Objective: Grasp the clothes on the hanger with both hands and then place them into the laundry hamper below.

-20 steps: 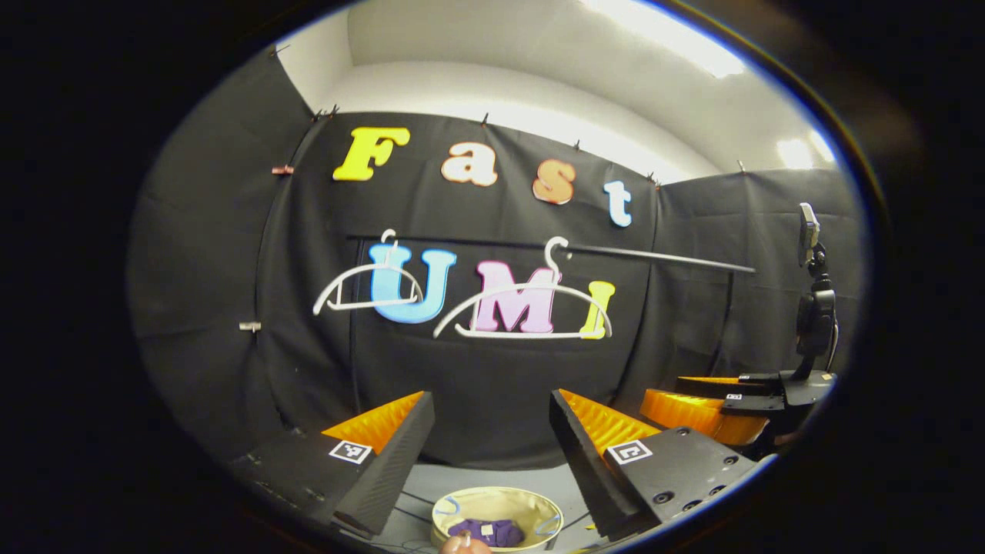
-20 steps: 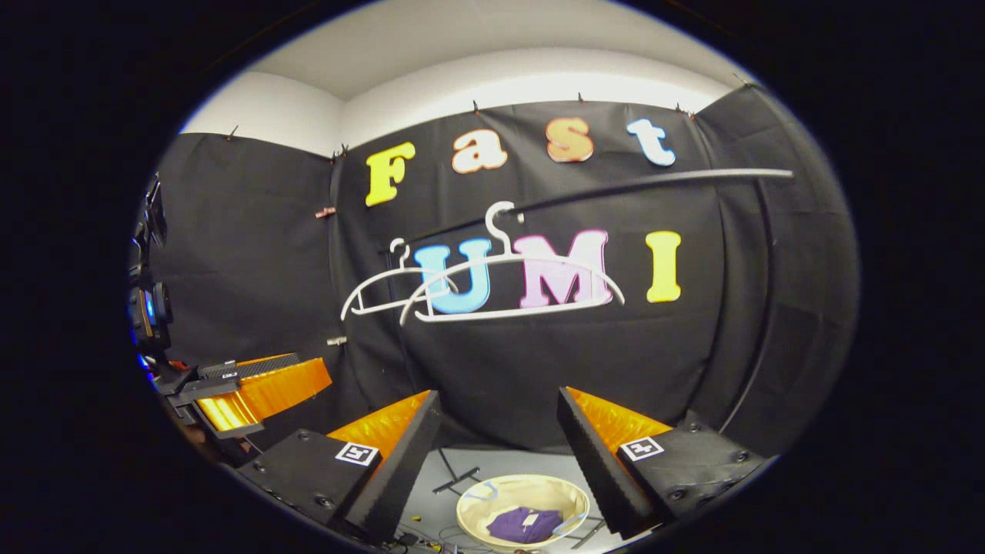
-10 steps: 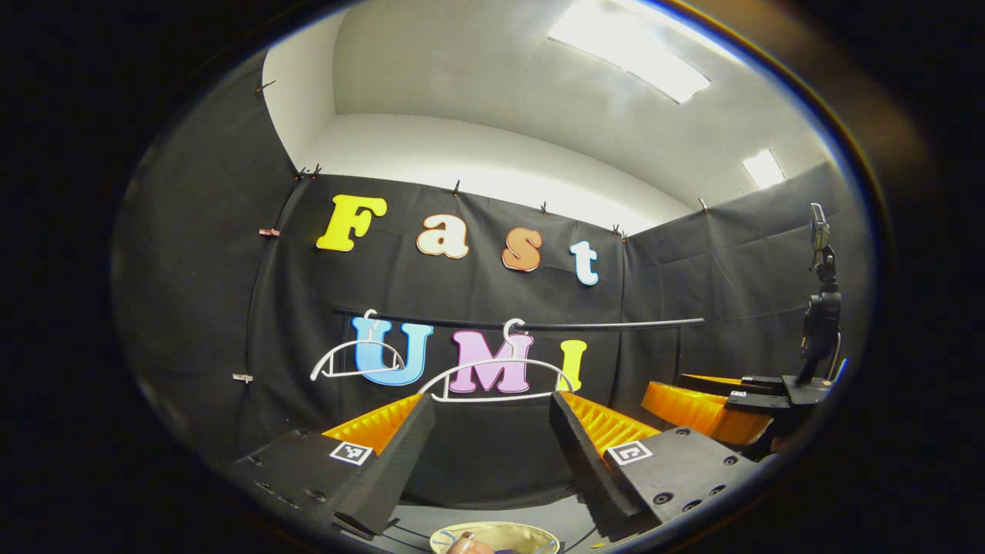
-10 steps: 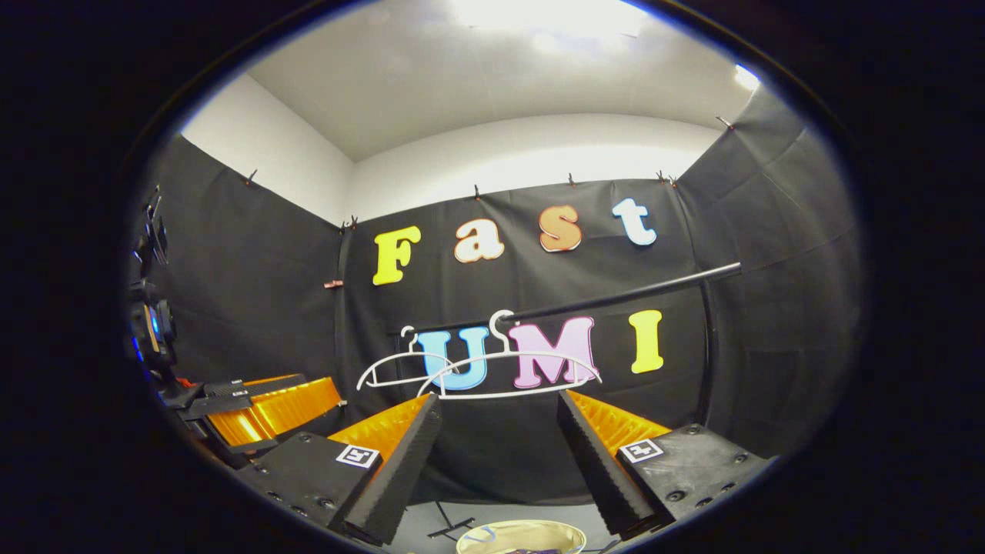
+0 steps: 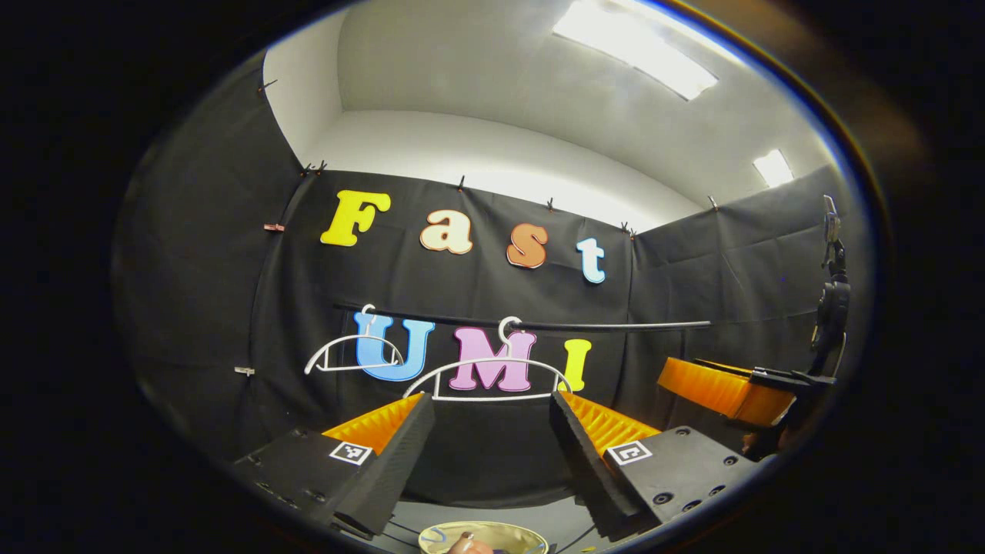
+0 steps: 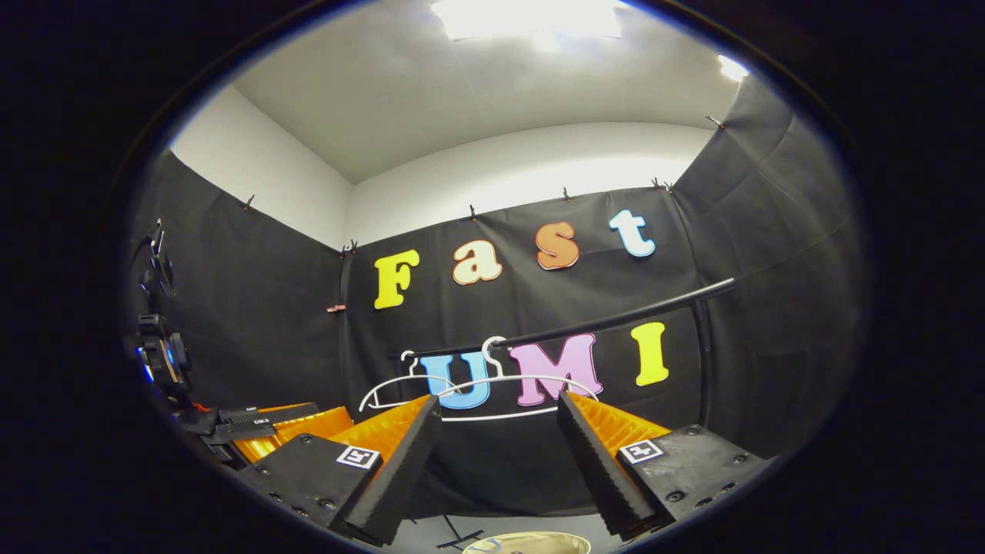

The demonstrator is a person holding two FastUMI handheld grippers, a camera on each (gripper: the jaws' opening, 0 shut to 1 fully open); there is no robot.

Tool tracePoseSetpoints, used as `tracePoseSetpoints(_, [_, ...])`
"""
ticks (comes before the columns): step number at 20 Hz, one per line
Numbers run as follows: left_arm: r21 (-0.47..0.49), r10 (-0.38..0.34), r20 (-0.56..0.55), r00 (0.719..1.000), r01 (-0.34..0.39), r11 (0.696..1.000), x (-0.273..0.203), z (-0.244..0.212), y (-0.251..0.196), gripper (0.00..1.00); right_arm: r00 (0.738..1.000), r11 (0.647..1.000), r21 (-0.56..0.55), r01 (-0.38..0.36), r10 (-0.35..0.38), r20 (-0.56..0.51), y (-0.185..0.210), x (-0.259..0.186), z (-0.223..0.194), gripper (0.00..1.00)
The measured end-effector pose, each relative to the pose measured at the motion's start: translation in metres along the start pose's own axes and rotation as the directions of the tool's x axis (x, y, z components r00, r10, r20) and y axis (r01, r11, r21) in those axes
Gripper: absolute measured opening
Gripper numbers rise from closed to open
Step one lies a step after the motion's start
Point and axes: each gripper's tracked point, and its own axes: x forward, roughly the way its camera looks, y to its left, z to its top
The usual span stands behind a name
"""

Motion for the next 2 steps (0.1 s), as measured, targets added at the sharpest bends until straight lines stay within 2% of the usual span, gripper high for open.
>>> tracePoseSetpoints(2, [0.000, -0.002, -0.003, 1.000, 0.002, 1.000, 0.0010, -0.0010, 0.0003, 0.95, 1.000, 1.000, -0.004, -0.006, 0.006, 0.004, -0.0037, 0.0010, -0.0004, 0.97])
